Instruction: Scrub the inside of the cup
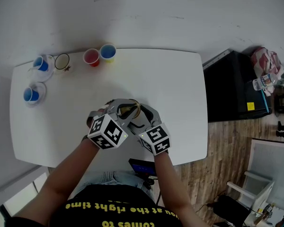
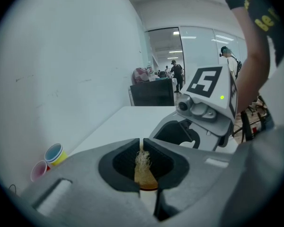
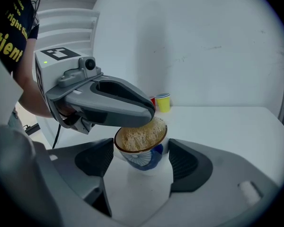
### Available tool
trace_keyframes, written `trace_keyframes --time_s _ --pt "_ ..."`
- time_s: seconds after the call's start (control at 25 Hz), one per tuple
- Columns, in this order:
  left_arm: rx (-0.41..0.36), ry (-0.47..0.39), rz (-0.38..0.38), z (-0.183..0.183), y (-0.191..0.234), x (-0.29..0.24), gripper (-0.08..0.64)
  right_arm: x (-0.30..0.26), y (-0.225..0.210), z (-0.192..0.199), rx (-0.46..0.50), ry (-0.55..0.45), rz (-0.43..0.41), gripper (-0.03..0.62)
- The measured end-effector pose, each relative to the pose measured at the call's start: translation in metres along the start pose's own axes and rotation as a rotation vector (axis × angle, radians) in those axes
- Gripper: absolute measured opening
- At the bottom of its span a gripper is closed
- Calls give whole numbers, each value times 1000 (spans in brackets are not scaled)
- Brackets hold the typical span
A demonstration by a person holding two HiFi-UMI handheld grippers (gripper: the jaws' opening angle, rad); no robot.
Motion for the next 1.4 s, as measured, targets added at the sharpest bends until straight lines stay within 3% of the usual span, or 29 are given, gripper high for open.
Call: trace_keyframes --time_s 0.28,0.76,1.04,1.4 --pt "-18 16 -49 2 7 3 26 2 -1 1 -4 -1 5 371" --pt "-41 -8 -17 -4 -6 15 26 3 -2 0 -10 -11 7 371" --pt "1 -36 -13 -9 -4 12 26 2 -1 -2 -7 -12 8 371" --pt "35 -18 -78 -4 16 10 26 2 -1 -2 -8 -11 7 371"
Point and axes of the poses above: the fingertips, and each gripper's own axes: x backward along the fingers, y to its left, z out of its underside, the point moved 7 cm from there along x, backward along the fingers, and after that the axes turned 10 degrees about y, right-handed, at the moved point
